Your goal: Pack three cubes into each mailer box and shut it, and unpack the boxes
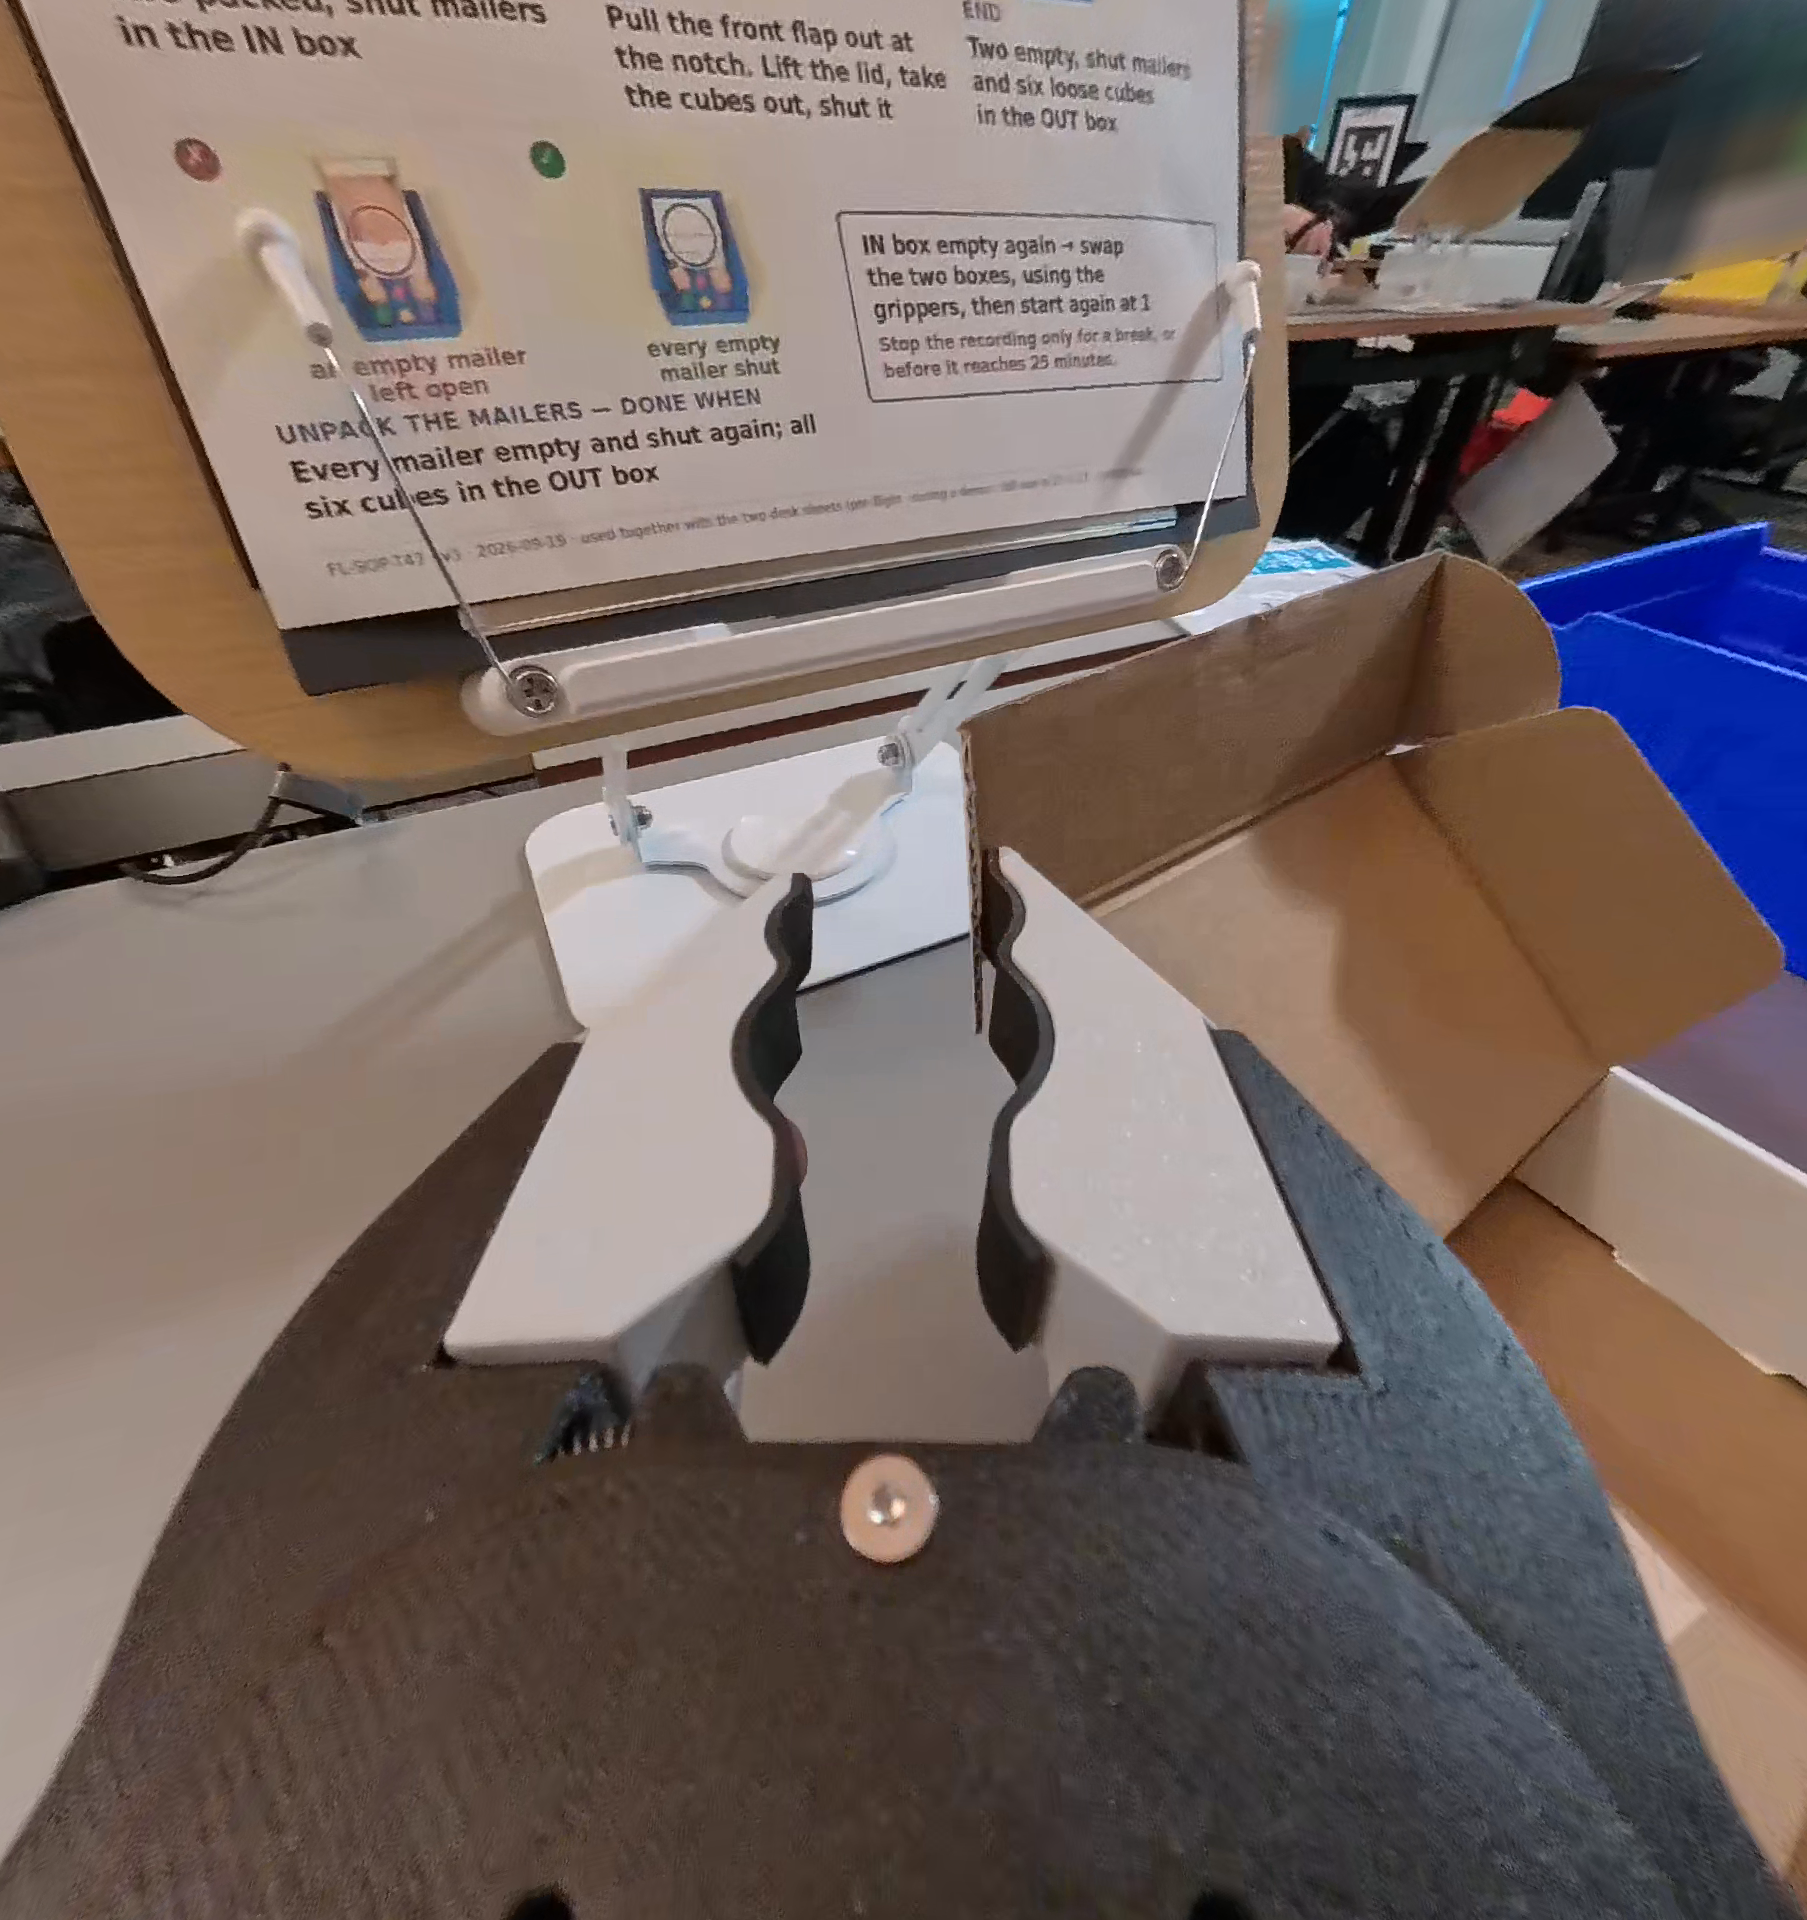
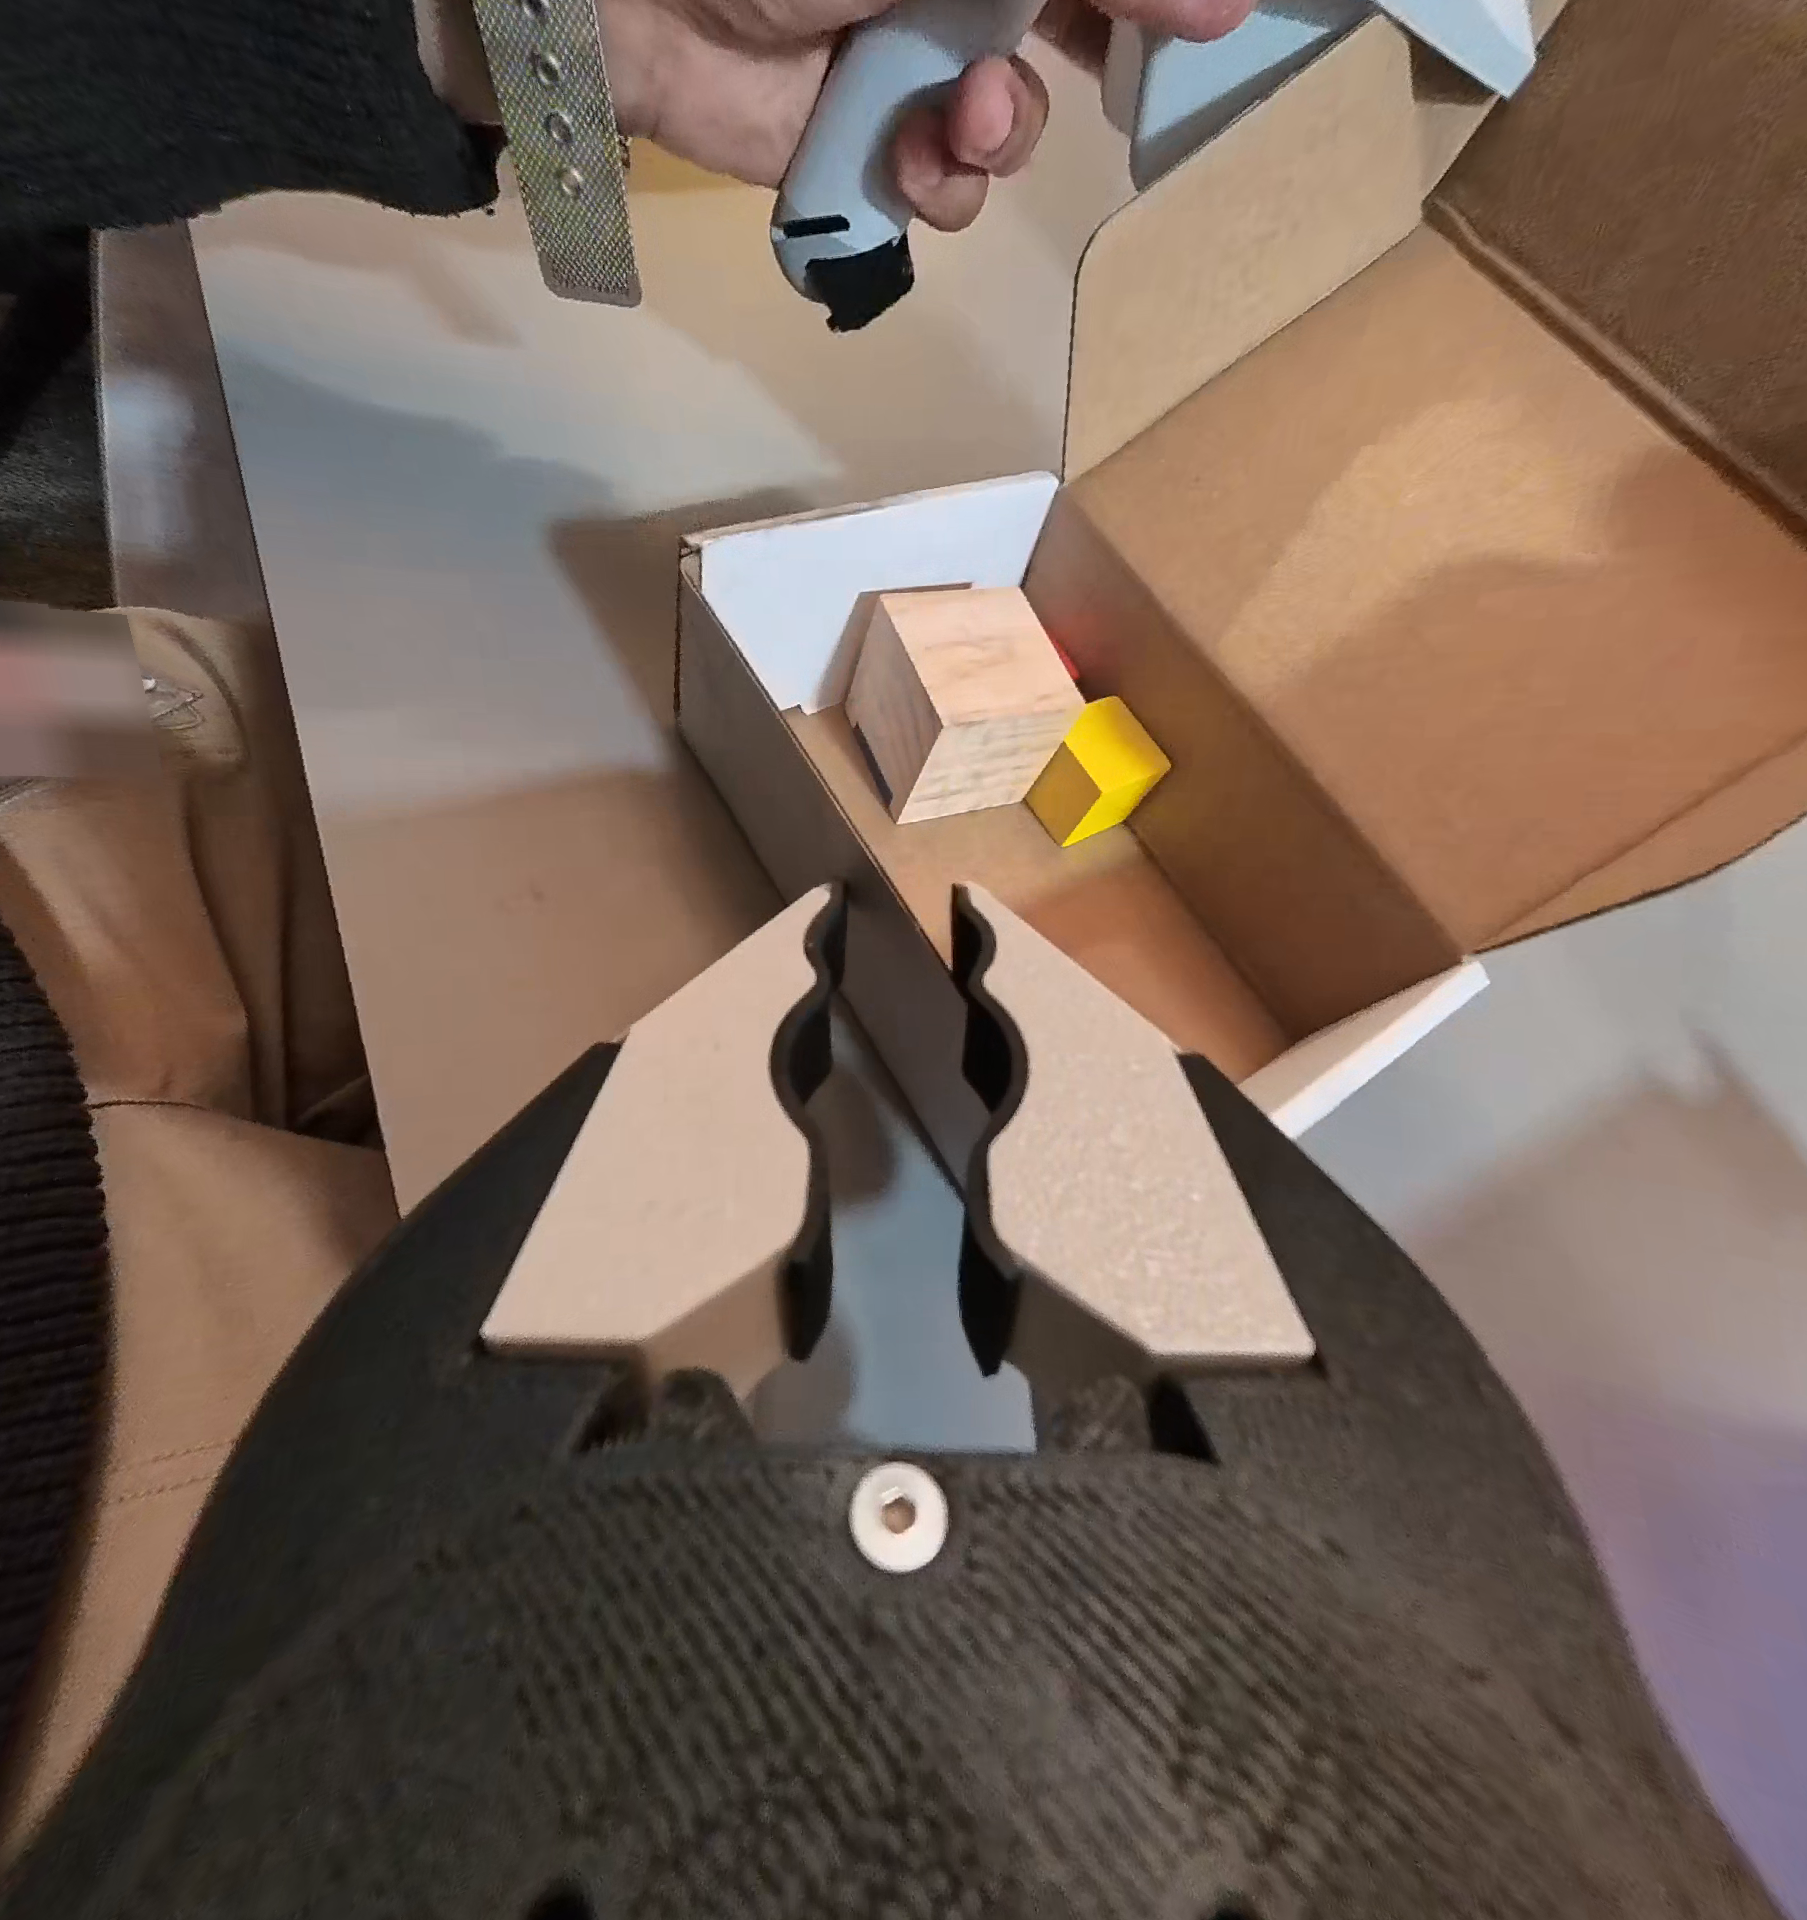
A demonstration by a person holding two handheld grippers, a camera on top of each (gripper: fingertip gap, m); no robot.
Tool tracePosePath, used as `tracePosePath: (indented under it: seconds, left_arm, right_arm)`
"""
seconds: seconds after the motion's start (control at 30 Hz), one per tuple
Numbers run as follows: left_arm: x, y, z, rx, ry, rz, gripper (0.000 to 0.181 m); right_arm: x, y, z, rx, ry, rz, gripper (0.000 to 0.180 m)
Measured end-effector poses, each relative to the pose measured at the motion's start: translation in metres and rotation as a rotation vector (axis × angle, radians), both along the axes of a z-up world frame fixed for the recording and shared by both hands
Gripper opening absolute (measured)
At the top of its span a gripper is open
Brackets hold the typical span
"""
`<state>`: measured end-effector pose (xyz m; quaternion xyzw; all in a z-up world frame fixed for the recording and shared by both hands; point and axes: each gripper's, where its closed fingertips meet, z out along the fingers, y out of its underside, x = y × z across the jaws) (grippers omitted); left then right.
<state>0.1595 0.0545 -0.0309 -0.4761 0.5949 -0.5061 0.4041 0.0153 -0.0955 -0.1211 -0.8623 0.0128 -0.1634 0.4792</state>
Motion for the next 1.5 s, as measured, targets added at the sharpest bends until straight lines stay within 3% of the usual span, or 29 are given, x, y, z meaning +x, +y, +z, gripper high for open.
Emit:
tracePosePath:
  seconds: [0.4, 0.87, 0.93, 1.2, 1.5]
  left_arm:
    - [-0.018, -0.002, 0.017, 0.017, -0.056, -0.007, 0.041]
    - [-0.069, -0.007, 0.040, -0.070, -0.183, -0.012, 0.043]
    - [-0.071, 0.000, 0.038, -0.067, -0.174, 0.034, 0.043]
    - [-0.096, 0.020, 0.025, -0.169, -0.183, 0.137, 0.041]
    - [-0.099, -0.009, -0.001, -0.184, -0.103, 0.031, 0.050]
  right_arm:
    - [-0.001, 0.001, 0.003, 0.007, -0.035, 0.002, 0.022]
    - [0.006, 0.000, 0.032, 0.276, 0.297, -0.050, 0.040]
    - [0.015, -0.003, 0.031, 0.287, 0.325, -0.102, 0.031]
    - [0.022, -0.003, 0.033, 0.303, 0.341, -0.144, 0.031]
    - [0.030, -0.006, 0.029, 0.267, 0.272, -0.165, 0.027]
